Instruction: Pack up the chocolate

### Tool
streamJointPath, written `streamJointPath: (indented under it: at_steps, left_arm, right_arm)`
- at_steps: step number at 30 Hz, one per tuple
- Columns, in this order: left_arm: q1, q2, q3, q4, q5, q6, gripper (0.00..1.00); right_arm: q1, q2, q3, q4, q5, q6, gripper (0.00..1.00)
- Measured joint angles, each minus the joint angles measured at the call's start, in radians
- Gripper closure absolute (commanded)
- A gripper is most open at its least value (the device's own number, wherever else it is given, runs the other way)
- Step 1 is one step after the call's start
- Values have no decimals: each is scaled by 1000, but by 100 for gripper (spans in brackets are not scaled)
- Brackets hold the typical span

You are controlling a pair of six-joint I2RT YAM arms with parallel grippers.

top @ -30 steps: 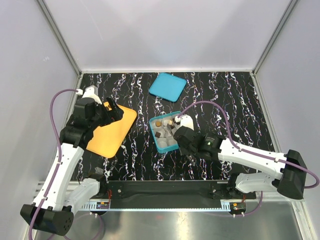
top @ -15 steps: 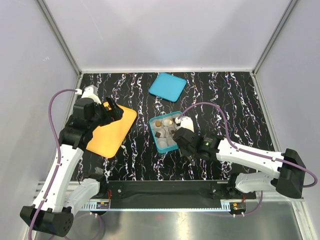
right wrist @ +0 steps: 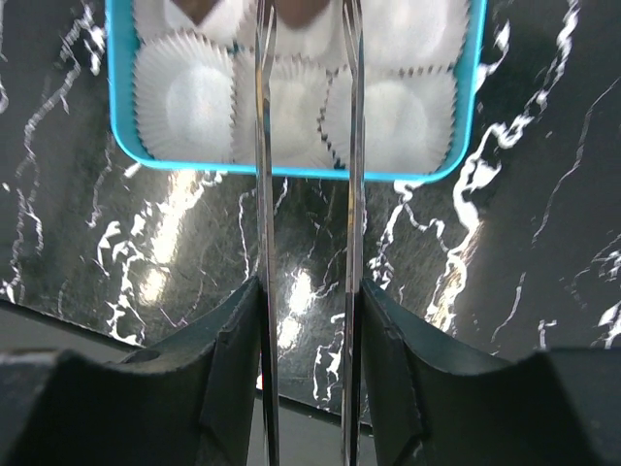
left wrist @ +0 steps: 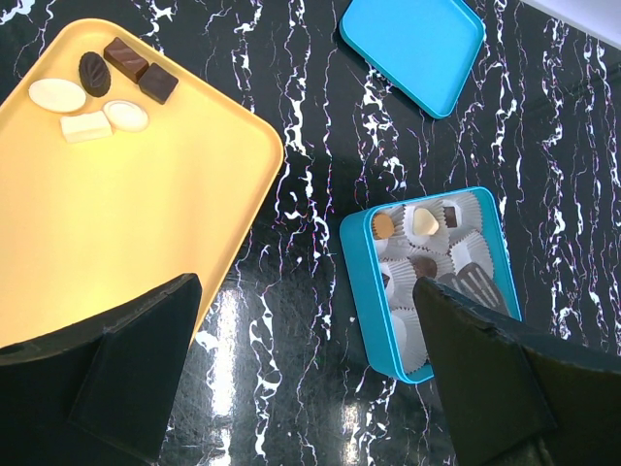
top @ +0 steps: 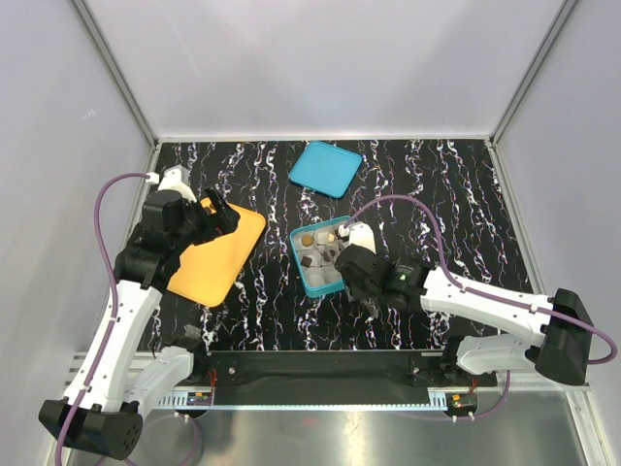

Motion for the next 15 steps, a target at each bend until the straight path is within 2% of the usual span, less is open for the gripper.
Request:
streamJointPath:
  at_steps: [7, 15]
  left_arm:
    - [0, 0, 2, -1, 4, 2, 1]
    - [0, 0, 75, -30, 2, 11, 1]
  right_arm:
    - [0, 23, 115, 14, 30, -66, 51]
    - [0, 245, 272, 189, 0, -221, 51]
